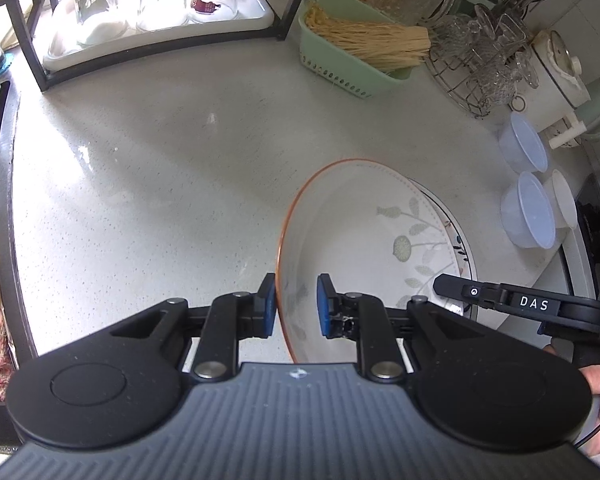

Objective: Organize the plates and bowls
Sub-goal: 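Lower the leaf-print plate onto the floral plate stack and open the left gripper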

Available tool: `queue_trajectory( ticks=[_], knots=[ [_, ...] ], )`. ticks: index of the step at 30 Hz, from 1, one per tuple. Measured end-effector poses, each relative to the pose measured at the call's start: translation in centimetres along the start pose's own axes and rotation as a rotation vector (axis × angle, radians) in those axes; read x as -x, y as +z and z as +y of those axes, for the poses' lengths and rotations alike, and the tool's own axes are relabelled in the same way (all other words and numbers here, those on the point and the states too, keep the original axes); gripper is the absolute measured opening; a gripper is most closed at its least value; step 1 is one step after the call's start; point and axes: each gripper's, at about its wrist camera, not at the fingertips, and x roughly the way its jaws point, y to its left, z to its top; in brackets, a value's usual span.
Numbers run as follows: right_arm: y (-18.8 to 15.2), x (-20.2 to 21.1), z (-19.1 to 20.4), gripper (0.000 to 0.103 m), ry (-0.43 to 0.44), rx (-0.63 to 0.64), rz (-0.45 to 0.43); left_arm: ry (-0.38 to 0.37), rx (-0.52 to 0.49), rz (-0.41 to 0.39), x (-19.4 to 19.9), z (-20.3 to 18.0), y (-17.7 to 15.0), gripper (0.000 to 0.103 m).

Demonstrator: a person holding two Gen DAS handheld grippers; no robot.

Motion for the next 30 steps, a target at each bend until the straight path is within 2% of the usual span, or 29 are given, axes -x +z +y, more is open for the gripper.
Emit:
queue_trajectory(
  ticks=[11, 20, 30],
  knots=[
    [0.2, 0.1, 1.0, 0.011, -0.046, 0.085, -0.009, 0.026, 0.036, 0.036, -0.5, 0.1, -0.7, 0.022],
    [0.3, 0.5, 1.0, 0.011, -0.074, 0.111, -0.019, 0.011, 0.070, 0.063, -1.4, 0.6, -0.9, 0.022],
    [1.0, 1.4, 0.6, 0.011, -0.082, 0.117, -0.007, 0.014, 0.095, 0.019, -0.8, 0.3, -1.0, 0.022]
  ],
)
